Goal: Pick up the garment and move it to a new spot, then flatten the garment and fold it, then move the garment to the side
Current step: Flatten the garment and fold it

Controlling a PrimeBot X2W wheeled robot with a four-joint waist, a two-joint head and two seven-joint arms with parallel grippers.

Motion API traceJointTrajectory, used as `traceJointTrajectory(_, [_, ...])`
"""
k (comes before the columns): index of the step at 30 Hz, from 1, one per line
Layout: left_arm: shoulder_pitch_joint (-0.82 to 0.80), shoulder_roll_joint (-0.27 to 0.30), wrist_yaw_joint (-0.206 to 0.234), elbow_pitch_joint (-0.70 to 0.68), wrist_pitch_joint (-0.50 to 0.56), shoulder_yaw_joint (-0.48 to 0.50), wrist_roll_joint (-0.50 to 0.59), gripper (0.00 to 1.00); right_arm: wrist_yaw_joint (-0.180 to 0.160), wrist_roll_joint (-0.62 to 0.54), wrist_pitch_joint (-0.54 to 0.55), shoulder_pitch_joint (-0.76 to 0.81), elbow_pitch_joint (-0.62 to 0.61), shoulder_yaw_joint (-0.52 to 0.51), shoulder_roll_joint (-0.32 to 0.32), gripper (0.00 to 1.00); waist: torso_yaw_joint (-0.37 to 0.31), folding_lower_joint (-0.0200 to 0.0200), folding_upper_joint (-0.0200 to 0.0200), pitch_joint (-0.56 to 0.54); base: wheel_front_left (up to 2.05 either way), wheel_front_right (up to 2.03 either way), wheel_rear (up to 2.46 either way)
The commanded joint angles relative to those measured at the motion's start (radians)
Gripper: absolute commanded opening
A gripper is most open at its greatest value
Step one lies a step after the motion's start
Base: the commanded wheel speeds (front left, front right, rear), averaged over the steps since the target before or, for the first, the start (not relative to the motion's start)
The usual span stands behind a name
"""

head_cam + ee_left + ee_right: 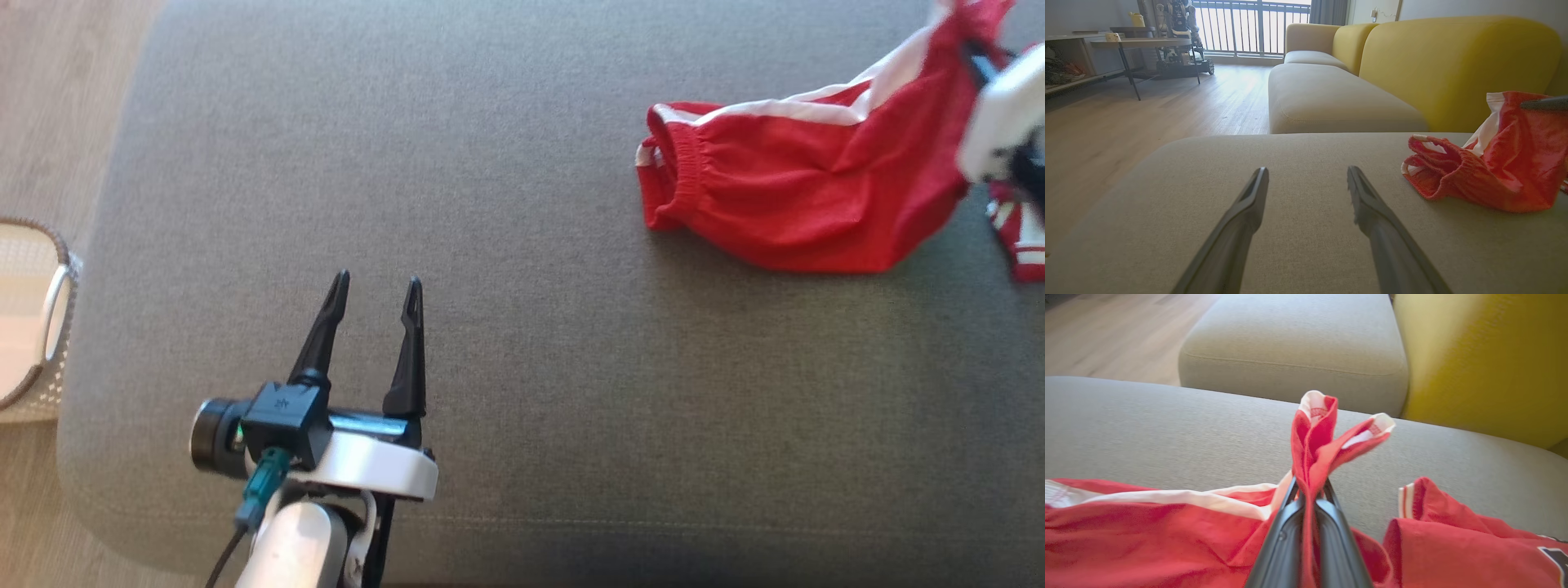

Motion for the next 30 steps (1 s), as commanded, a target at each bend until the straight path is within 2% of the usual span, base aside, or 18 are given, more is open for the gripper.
traceJointTrajectory(1, [-0.001,0.003,-0.001,-0.028,-0.012,0.034,0.009,1.0,-0.001,0.004,0.012,-0.034,-0.034,0.012,0.023,0.0,-0.012,0.0,0.0,-0.023,0.0,0.0,0.0])
traceJointTrajectory(10, [0.024,0.003,0.001,-0.022,-0.012,0.022,0.011,1.0,-0.001,0.017,0.089,-0.035,-0.107,0.027,0.199,0.0,-0.028,0.0,0.0,-0.07,0.0,0.0,0.0])
traceJointTrajectory(18, [0.021,0.003,-0.011,-0.013,-0.012,0.01,0.017,1.0,-0.001,0.011,0.104,0.005,-0.094,0.038,0.35,0.0,0.007,0.0,0.0,-0.068,0.0,0.0,0.0])
traceJointTrajectory(26, [0.025,0.003,-0.007,-0.008,-0.012,0.007,0.005,1.0,-0.001,0.004,0.133,0.045,-0.084,0.058,0.387,0.0,0.026,0.0,0.0,-0.072,0.0,0.0,0.0])
traceJointTrajectory(27, [0.026,0.003,-0.005,-0.008,-0.012,0.008,0.004,1.0,-0.001,0.005,0.131,0.051,-0.086,0.058,0.389,0.16,0.025,0.0,0.0,-0.072,0.0,0.0,0.0])
traceJointTrajectory(28, [0.027,0.003,-0.004,-0.009,-0.012,0.01,0.002,1.0,-0.001,0.01,0.12,0.056,-0.091,0.053,0.391,1.0,0.024,0.0,0.0,-0.072,0.0,0.0,0.0])
traceJointTrajectory(30, [0.027,0.003,-0.001,-0.012,-0.012,0.007,-0.001,1.0,-0.001,0.038,0.07,0.066,-0.118,0.021,0.397,1.0,0.02,0.0,0.0,-0.072,0.0,0.0,0.0])
